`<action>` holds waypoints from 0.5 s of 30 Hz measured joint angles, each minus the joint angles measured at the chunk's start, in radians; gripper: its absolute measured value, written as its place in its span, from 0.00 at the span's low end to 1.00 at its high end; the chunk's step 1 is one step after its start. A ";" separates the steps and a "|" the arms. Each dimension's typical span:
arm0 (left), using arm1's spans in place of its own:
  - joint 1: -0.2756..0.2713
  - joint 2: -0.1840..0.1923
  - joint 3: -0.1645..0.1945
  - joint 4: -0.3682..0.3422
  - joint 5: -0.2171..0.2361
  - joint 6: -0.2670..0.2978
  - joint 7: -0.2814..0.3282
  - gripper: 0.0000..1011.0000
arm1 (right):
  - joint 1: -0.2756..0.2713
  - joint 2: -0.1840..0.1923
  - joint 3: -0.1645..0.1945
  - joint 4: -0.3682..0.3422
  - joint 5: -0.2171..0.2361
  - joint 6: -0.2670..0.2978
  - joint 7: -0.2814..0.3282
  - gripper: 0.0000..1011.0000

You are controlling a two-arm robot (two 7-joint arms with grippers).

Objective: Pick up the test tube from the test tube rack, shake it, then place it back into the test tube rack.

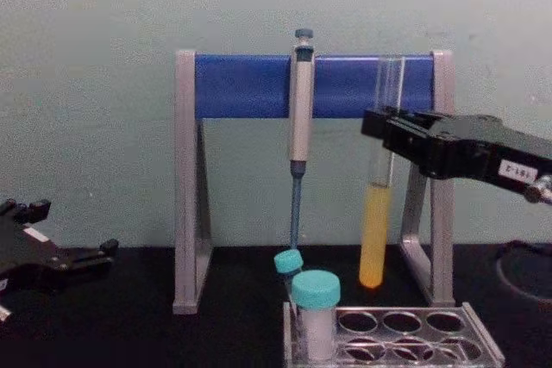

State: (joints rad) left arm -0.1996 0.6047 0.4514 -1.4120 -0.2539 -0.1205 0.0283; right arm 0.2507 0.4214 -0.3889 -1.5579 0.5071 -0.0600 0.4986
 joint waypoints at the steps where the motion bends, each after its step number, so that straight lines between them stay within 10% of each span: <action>1: 0.000 0.000 0.000 0.000 0.000 0.000 0.000 0.99 | 0.009 -0.007 0.001 0.015 -0.004 -0.006 -0.006 0.23; 15: 0.000 0.000 0.000 0.000 0.000 0.000 0.000 0.99 | 0.022 -0.022 0.028 0.049 -0.018 -0.019 -0.034 0.23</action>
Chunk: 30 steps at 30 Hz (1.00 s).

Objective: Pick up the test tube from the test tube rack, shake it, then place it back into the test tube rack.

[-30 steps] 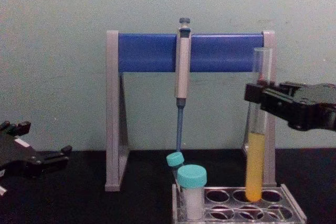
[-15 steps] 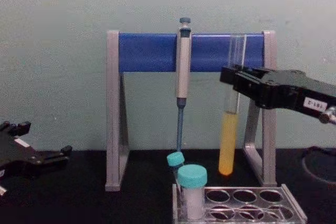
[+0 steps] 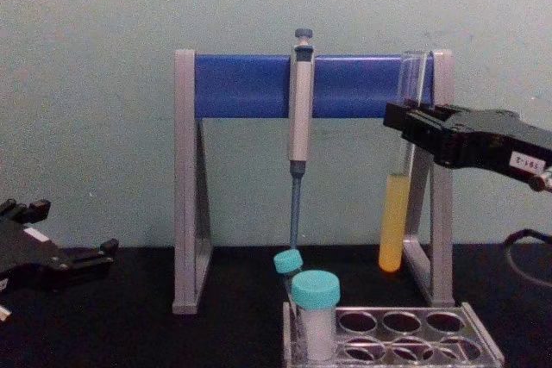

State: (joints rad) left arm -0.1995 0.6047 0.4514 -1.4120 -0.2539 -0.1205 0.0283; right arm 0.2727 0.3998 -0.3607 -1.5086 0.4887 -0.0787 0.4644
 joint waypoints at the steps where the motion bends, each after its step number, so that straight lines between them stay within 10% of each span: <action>1: 0.000 0.000 0.000 0.000 0.000 0.000 0.000 0.99 | -0.002 0.000 0.001 0.000 0.000 0.000 0.000 0.23; 30: 0.000 0.000 0.000 0.000 0.000 0.000 0.000 0.99 | -0.013 -0.001 0.013 -0.007 0.003 0.006 0.005 0.23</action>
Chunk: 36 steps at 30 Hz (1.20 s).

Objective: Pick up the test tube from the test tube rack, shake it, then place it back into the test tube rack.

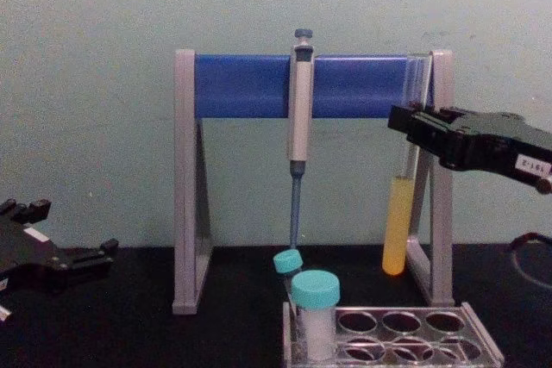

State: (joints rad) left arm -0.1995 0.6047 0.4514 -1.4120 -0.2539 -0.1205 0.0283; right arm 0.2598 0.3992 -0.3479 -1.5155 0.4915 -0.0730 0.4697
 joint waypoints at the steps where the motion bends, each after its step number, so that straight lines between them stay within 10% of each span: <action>1: 0.000 0.000 0.000 0.000 0.000 0.000 0.000 0.99 | 0.000 0.000 0.000 0.000 0.000 0.000 0.000 0.23; 36: 0.000 0.000 0.000 0.000 0.000 0.000 0.000 0.99 | -0.016 0.041 -0.002 -0.019 0.057 -0.008 0.081 0.23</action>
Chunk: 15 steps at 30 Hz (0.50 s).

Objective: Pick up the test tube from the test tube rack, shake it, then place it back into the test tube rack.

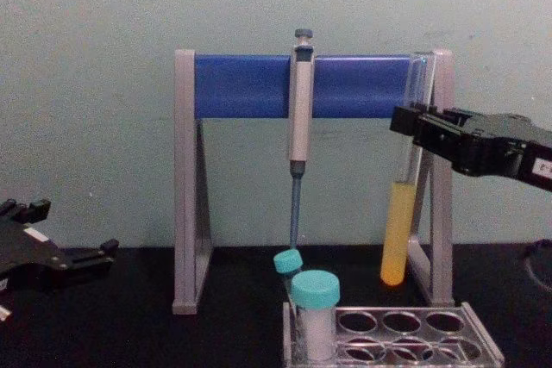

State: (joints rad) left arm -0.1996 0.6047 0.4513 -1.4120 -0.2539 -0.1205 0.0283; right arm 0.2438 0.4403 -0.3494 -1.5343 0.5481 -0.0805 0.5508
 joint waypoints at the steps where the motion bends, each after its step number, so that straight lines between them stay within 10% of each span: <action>1: 0.000 0.000 0.000 0.000 0.000 0.000 0.000 0.99 | -0.004 0.009 -0.004 -0.008 0.009 -0.001 0.015 0.23; 15: 0.000 0.000 0.000 0.000 0.000 0.000 0.000 0.99 | -0.026 0.063 -0.049 -0.038 0.055 -0.023 0.093 0.23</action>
State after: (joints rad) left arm -0.1996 0.6047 0.4514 -1.4120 -0.2539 -0.1205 0.0283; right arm 0.2175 0.5037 -0.3984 -1.5726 0.6029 -0.1034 0.6439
